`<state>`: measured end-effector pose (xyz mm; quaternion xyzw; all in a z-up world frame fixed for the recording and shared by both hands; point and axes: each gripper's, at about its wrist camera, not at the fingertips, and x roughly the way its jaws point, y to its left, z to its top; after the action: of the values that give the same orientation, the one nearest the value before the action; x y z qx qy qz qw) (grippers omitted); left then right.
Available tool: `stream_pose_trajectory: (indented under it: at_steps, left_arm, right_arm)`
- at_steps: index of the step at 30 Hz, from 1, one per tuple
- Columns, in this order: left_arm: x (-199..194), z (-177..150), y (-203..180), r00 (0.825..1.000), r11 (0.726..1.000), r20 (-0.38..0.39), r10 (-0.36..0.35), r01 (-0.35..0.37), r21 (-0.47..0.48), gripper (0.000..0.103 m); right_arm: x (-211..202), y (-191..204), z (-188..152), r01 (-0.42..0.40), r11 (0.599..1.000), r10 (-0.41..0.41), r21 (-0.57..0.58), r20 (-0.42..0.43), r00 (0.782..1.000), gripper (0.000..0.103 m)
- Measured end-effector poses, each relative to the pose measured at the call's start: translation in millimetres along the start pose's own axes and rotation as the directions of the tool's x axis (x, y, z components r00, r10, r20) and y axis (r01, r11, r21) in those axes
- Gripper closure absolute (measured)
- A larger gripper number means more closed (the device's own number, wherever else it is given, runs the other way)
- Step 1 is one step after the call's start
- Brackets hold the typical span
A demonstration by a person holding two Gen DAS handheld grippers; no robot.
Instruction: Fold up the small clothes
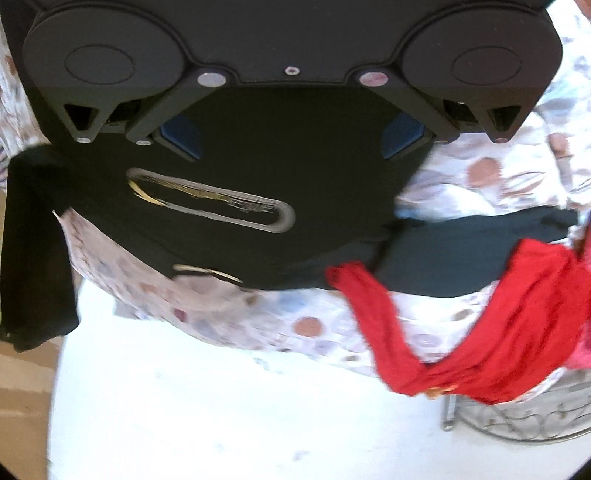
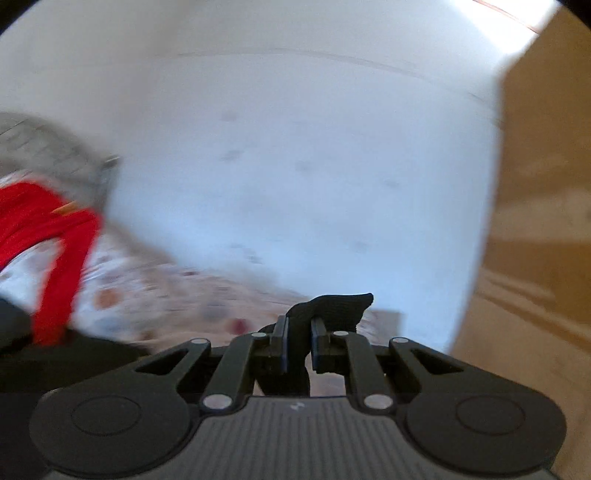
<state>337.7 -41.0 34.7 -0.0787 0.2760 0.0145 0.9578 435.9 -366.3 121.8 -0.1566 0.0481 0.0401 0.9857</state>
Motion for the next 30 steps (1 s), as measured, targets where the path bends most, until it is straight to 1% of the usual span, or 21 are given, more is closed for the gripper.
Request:
stream_pose_trajectory:
  at_steps: [2, 5, 7, 10, 12, 14, 17, 18, 20, 21, 22, 25, 26, 27, 28, 29, 30]
  left_arm:
    - [-5.4, 2.1, 17.5, 1.0, 0.999, 0.01, 0.028, -0.028, -0.029, 0.001]
    - [-12.4, 2.3, 39.8, 0.997, 0.995, 0.018, 0.069, -0.068, -0.069, 0.001]
    - [-16.6, 0.9, 52.6, 0.996, 0.992, 0.021, 0.091, -0.089, -0.088, 0.001]
    - [-20.8, -2.9, 66.1, 0.992, 0.987, 0.02, 0.121, -0.119, -0.105, 0.001]
    - [-21.7, -5.2, 74.5, 0.991, 0.984, 0.014, 0.134, -0.131, -0.118, 0.001]
    - [-24.0, -10.4, 79.4, 0.99, 0.982, 0.012, 0.142, -0.139, -0.127, 0.001]
    - [-24.3, -13.5, 84.6, 0.991, 0.98, 0.012, 0.136, -0.132, -0.151, 0.001]
    - [-24.2, -13.9, 85.1, 0.991, 0.979, 0.013, 0.132, -0.128, -0.157, 0.001]
    - [-23.7, -14.5, 83.7, 0.993, 0.981, 0.019, 0.121, -0.116, -0.157, 0.001]
    - [-23.9, -14.6, 82.4, 0.993, 0.982, 0.024, 0.112, -0.107, -0.155, 0.001]
    - [-23.0, -14.6, 80.2, 0.994, 0.983, 0.026, 0.106, -0.101, -0.153, 0.001]
    - [-19.7, -14.7, 73.6, 0.996, 0.986, 0.03, 0.09, -0.085, -0.142, 0.001]
    - [-18.2, -14.6, 70.8, 0.996, 0.987, 0.031, 0.082, -0.077, -0.138, 0.001]
    - [-16.1, -14.8, 67.9, 0.997, 0.989, 0.032, 0.073, -0.069, -0.132, 0.001]
    - [-12.6, -15.5, 64.0, 0.997, 0.99, 0.032, 0.066, -0.062, -0.123, 0.001]
    - [-7.1, -16.5, 59.4, 0.998, 0.992, 0.024, 0.064, -0.061, -0.109, 0.001]
    - [-1.1, -17.7, 54.9, 0.998, 0.994, 0.01, 0.066, -0.065, -0.093, 0.001]
  right_arm:
    - [-2.2, 48.3, -3.7, -0.062, 0.995, 0.062, -0.08, -0.006, 0.998, 0.09]
    - [-11.2, 118.2, -22.3, -0.136, 0.968, 0.133, -0.211, -0.033, 0.991, 0.09]
    - [-22.5, 158.6, -43.2, -0.193, 0.937, 0.181, -0.29, -0.066, 0.981, 0.09]
    - [-50.6, 216.3, -72.6, -0.253, 0.882, 0.231, -0.397, -0.105, 0.967, 0.09]
    - [-62.8, 245.5, -86.0, -0.281, 0.841, 0.258, -0.463, -0.114, 0.959, 0.09]
    - [-80.4, 263.8, -99.3, -0.305, 0.805, 0.286, -0.509, -0.118, 0.951, 0.09]
    - [-101.0, 277.8, -115.8, -0.348, 0.753, 0.329, -0.558, -0.14, 0.934, 0.088]
    - [-108.6, 281.3, -121.5, -0.363, 0.731, 0.343, -0.578, -0.149, 0.927, 0.086]
    - [-119.2, 282.5, -127.7, -0.377, 0.711, 0.363, -0.593, -0.15, 0.92, 0.079]
    - [-119.8, 283.5, -129.4, -0.388, 0.704, 0.374, -0.594, -0.154, 0.914, 0.066]
    - [-124.0, 279.3, -129.3, -0.402, 0.702, 0.387, -0.588, -0.158, 0.908, 0.05]
    - [-130.2, 261.2, -124.3, -0.446, 0.716, 0.423, -0.537, -0.174, 0.889, 0.035]
    - [-132.8, 254.1, -123.7, -0.455, 0.729, 0.426, -0.512, -0.182, 0.886, 0.03]
    - [-133.7, 244.7, -121.9, -0.465, 0.744, 0.432, -0.479, -0.186, 0.882, 0.028]
    - [-132.3, 235.7, -118.2, -0.47, 0.761, 0.433, -0.447, -0.189, 0.881, 0.022]
    - [-131.2, 225.1, -117.0, -0.467, 0.784, 0.425, -0.409, -0.194, 0.884, 0.016]
    - [-128.7, 213.0, -115.2, -0.462, 0.806, 0.417, -0.369, -0.199, 0.887, 0.015]
